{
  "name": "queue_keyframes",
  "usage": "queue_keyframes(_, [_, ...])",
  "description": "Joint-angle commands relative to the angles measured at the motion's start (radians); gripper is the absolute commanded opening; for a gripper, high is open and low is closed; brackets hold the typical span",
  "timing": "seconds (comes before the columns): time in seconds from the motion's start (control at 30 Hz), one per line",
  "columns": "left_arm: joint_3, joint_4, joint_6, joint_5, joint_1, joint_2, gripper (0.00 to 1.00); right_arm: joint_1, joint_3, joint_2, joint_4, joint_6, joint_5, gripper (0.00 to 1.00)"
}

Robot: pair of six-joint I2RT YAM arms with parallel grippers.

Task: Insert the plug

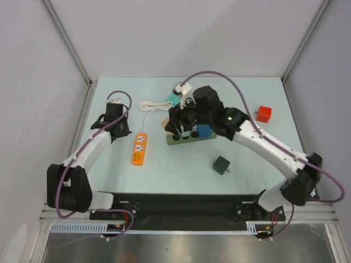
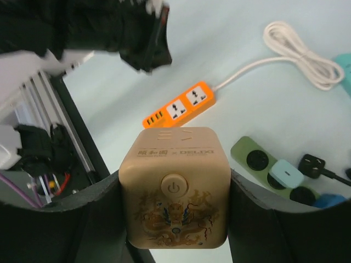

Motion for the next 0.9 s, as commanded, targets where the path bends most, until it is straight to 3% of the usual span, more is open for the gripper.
queue_keyframes(0.0, [0.030, -0.003, -0.140, 0.131, 0.108, -0.108, 0.01, 0.034, 0.155, 0.131, -0.117, -0.166, -0.126, 0.00])
queue_keyframes(0.13, [-0.095, 0.128, -0.282, 0.549, 0.372, -0.226, 0.17, 0.076, 0.432, 0.372, -0.290, -0.303, -0.137, 0.00])
queue_keyframes(0.17, [-0.147, 0.159, -0.302, 0.594, 0.403, -0.250, 0.19, 0.077, 0.476, 0.416, -0.302, -0.334, -0.160, 0.00])
queue_keyframes(0.23, [-0.172, 0.178, -0.344, 0.629, 0.455, -0.308, 0.34, 0.113, 0.596, 0.540, -0.336, -0.469, -0.157, 0.00])
queue_keyframes(0.3, [-0.201, 0.175, -0.361, 0.627, 0.474, -0.346, 0.70, 0.152, 0.656, 0.655, -0.341, -0.545, -0.114, 0.00])
queue_keyframes(0.33, [-0.217, 0.176, -0.387, 0.608, 0.477, -0.365, 0.73, 0.157, 0.749, 0.698, -0.370, -0.591, -0.119, 0.00])
queue_keyframes(0.47, [-0.344, 0.149, -0.515, 0.412, 0.526, -0.483, 0.77, 0.177, 0.990, 0.893, -0.474, -0.635, -0.159, 0.00])
queue_keyframes(0.63, [-0.449, 0.181, -0.617, 0.453, 0.598, -0.517, 0.77, 0.189, 0.960, 0.938, -0.362, -0.682, -0.099, 0.00])
queue_keyframes(0.87, [-0.441, 0.189, -0.546, 0.427, 0.604, -0.495, 0.78, 0.173, 0.882, 0.979, -0.237, -0.681, -0.062, 0.00])
